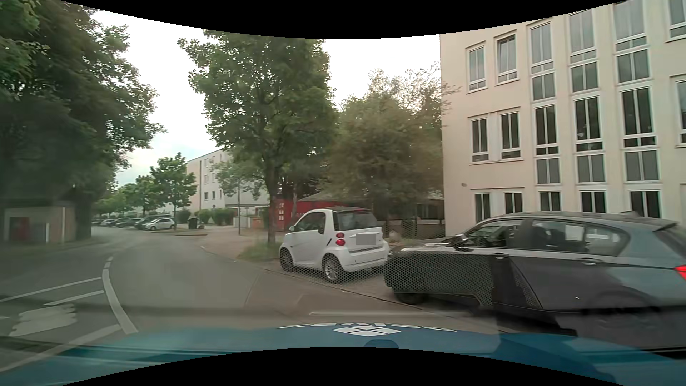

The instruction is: Follow the waypoints while adhering to traffic rules and regulations

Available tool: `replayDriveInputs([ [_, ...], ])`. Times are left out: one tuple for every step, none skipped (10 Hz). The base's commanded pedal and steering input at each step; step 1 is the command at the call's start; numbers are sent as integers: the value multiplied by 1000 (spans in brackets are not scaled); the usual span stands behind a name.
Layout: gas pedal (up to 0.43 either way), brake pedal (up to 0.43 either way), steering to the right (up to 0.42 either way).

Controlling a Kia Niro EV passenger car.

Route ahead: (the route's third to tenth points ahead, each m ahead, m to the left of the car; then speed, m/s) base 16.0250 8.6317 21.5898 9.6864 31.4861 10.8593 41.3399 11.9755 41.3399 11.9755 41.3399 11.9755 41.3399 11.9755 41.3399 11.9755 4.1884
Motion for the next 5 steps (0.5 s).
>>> replayDriveInputs([
  [0, 0, -498],
  [0, 0, -486],
  [0, 0, -482],
  [0, 0, -478],
  [0, 0, -475],
])
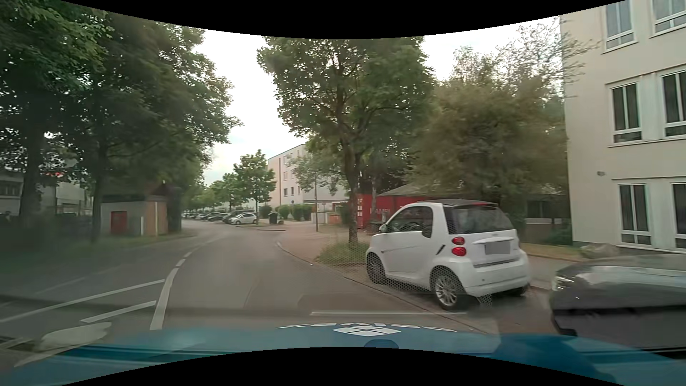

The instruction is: Follow the waypoints while adhering to traffic rules and regulations

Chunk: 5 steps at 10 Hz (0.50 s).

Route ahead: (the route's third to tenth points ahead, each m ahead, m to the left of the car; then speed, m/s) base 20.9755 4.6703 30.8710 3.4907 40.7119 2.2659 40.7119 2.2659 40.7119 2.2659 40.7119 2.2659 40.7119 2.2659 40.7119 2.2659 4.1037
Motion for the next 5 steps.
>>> replayDriveInputs([
  [0, 0, -473],
  [0, 0, -463],
  [0, 0, -444],
  [0, 0, -425],
  [0, 0, -405],
])
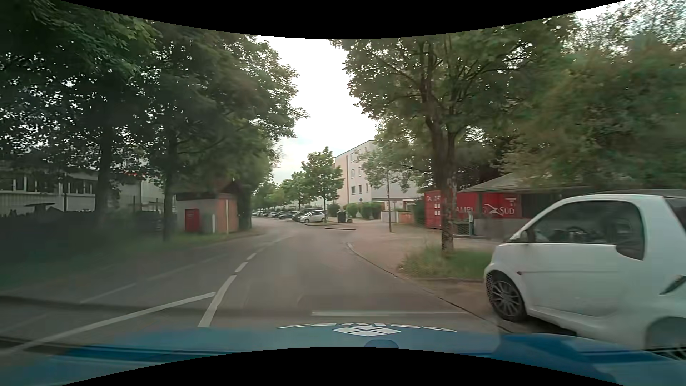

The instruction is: Follow the waypoints while adhering to traffic rules and regulations

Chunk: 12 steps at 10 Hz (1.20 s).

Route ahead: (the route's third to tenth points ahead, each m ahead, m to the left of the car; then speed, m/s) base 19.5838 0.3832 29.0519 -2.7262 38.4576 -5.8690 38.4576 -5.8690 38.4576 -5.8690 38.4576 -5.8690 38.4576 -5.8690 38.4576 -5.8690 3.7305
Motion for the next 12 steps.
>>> replayDriveInputs([
  [0, 0, -378],
  [0, 0, -349],
  [0, 0, -316],
  [0, 0, -290],
  [0, 0, -257],
  [8, 0, -225],
  [20, 0, -202],
  [39, 0, -178],
  [59, 0, -160],
  [67, 0, -145],
  [67, 0, -124],
  [67, 0, -96],
])
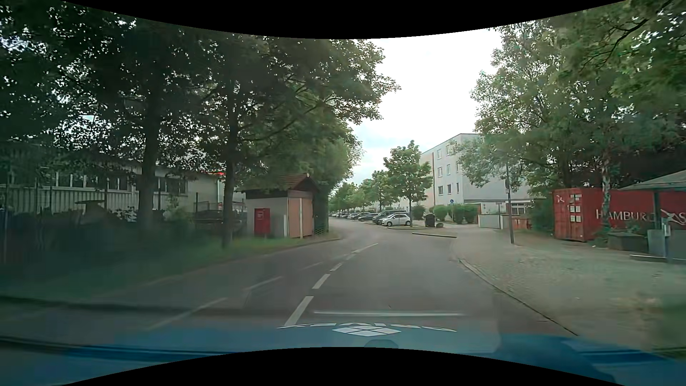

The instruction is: Follow the waypoints while adhering to traffic rules and regulations

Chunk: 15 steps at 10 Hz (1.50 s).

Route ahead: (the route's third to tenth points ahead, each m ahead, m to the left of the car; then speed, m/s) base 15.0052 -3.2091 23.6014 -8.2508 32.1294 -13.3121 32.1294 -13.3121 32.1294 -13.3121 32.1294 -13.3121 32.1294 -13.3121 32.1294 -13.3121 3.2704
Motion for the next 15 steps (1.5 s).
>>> replayDriveInputs([
  [67, 0, -70],
  [59, 0, -33],
  [47, 0, 10],
  [47, 0, 56],
  [39, 0, 105],
  [8, 0, 161],
  [0, 0, 222],
  [0, 0, 256],
  [0, 0, 288],
  [0, 0, 331],
  [0, 0, 381],
  [0, 0, 418],
  [0, 0, 452],
  [0, 0, 481],
  [0, 0, 504],
])
